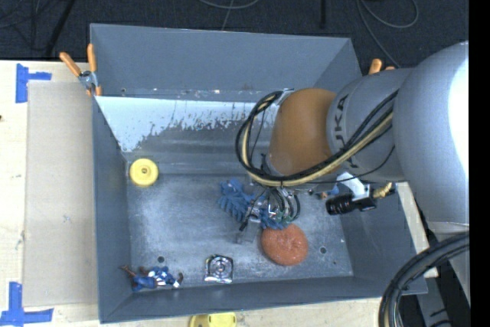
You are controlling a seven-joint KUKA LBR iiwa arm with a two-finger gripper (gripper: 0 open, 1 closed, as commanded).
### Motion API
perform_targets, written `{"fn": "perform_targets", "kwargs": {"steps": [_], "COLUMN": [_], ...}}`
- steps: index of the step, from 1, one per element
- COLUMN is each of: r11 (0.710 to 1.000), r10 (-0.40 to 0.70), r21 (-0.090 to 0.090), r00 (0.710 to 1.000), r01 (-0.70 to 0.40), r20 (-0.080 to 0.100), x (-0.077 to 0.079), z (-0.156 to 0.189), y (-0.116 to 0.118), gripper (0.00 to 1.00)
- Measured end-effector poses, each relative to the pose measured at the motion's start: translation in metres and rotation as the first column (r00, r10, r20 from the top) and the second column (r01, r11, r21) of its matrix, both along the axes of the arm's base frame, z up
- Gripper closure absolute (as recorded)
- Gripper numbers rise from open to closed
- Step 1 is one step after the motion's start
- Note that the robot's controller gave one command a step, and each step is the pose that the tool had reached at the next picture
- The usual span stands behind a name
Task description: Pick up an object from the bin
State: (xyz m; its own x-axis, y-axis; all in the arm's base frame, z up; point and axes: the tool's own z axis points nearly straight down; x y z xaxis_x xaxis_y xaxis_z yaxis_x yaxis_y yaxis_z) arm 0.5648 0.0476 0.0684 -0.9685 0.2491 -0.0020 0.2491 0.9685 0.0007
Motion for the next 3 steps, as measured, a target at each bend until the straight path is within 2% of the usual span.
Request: {"fn": "perform_targets", "kwargs": {"steps": [1,2,3], "r11": [1.0,1.0,1.0], "r10": [-0.016,-0.016,-0.016], "r21": [0.002,0.002,0.002], "r00": [1.0,1.0,1.0], "r01": [0.016,0.016,0.016], "r20": [0.003,0.003,-0.004], "x": [-0.009,-0.009,-0.0109], "z": [0.0027,0.0027,0.008], "y": [0.001,0.0009,0.0008], "gripper": [1.0,1.0,1.0]}}
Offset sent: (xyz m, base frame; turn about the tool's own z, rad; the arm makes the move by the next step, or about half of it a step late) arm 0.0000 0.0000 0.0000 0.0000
